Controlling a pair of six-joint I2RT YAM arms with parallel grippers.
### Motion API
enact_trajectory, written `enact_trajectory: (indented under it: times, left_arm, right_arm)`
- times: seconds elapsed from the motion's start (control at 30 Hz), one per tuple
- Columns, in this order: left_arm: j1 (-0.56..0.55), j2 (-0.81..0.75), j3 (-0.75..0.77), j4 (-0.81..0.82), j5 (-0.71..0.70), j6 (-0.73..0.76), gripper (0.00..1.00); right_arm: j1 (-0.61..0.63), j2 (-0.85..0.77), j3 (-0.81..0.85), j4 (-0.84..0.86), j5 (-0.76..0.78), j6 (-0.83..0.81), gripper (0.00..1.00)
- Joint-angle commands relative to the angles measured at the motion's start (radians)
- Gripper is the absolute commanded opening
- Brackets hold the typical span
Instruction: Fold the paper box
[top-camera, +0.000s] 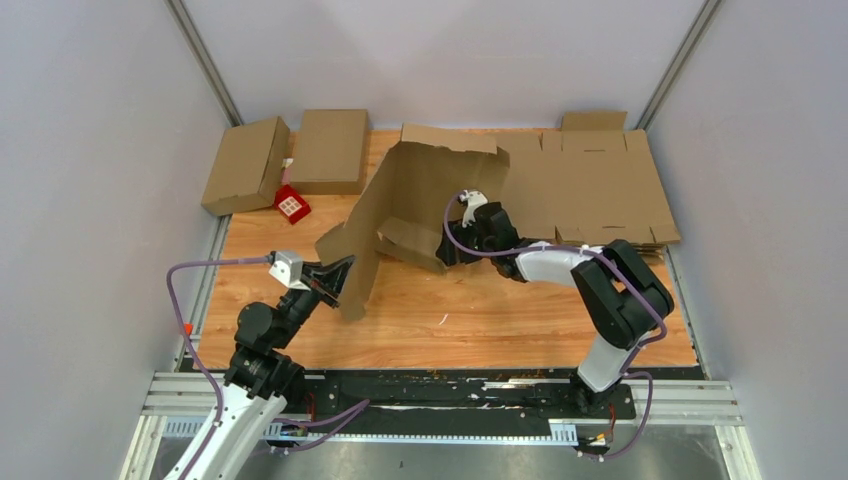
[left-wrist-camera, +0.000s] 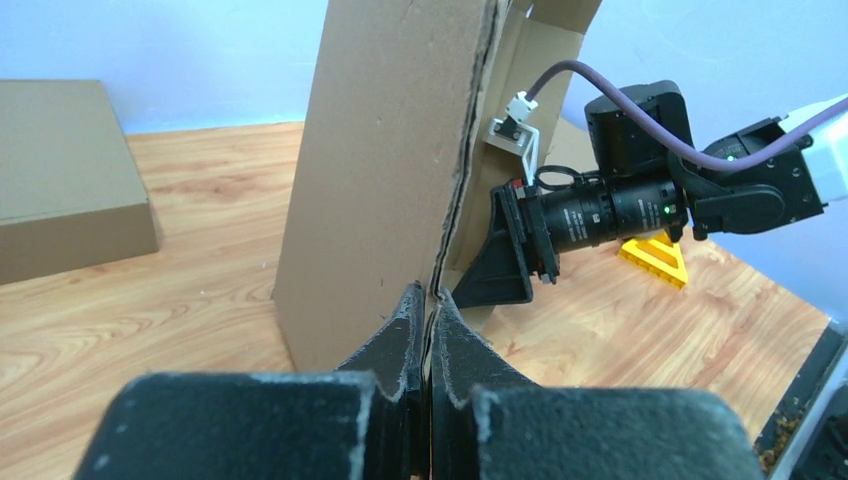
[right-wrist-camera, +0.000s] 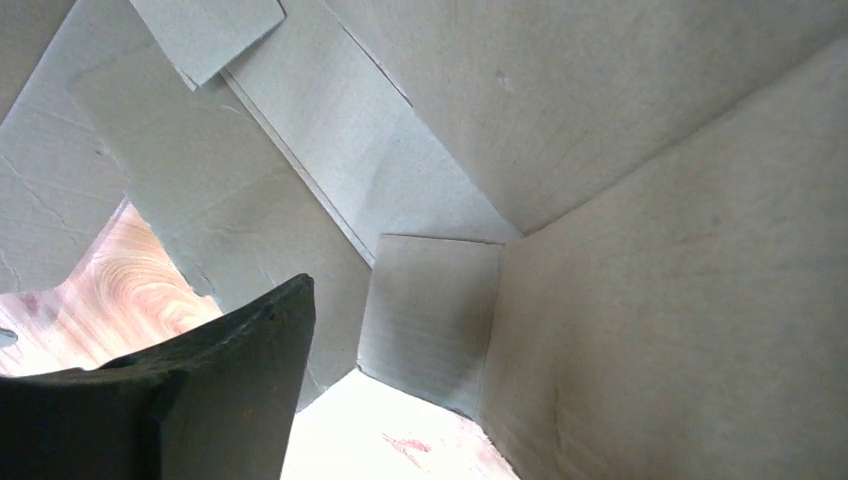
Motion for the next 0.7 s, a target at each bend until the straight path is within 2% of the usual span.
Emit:
enact_trajectory:
  times: [0.0, 0.2, 0.43, 0.53, 0.67]
  left_arm:
    - [0.0, 0.005, 0.005, -0.081, -0.035, -0.107, 0.0]
    - [0.0, 0.008, 0.02, -0.104, -0.06, -0.107, 0.0]
    - [-0.001, 0.007, 0.016, -0.102, -0.057, -0.106, 0.0]
    - [0.0, 0.009, 0.015, -0.095, -0.053, -0.118, 0.0]
    - [0.0, 0.016, 0.017, -0.088, -0.046, -0.117, 0.0]
  right_arm:
    - [-0.016, -0.09, 0.012, 0.105, 0.032, 0.095, 0.7]
    - [0.003, -0.122, 0.015, 0.056, 0.147, 0.029, 0.83]
    - [0.019, -0.141, -0.008, 0.083, 0.172, 0.046, 0.82]
    - [0.046, -0.125, 0.018, 0.047, 0.241, 0.032, 0.91]
    - [0.095, -0.087, 0.082, -0.034, 0.332, -0.035, 0.96]
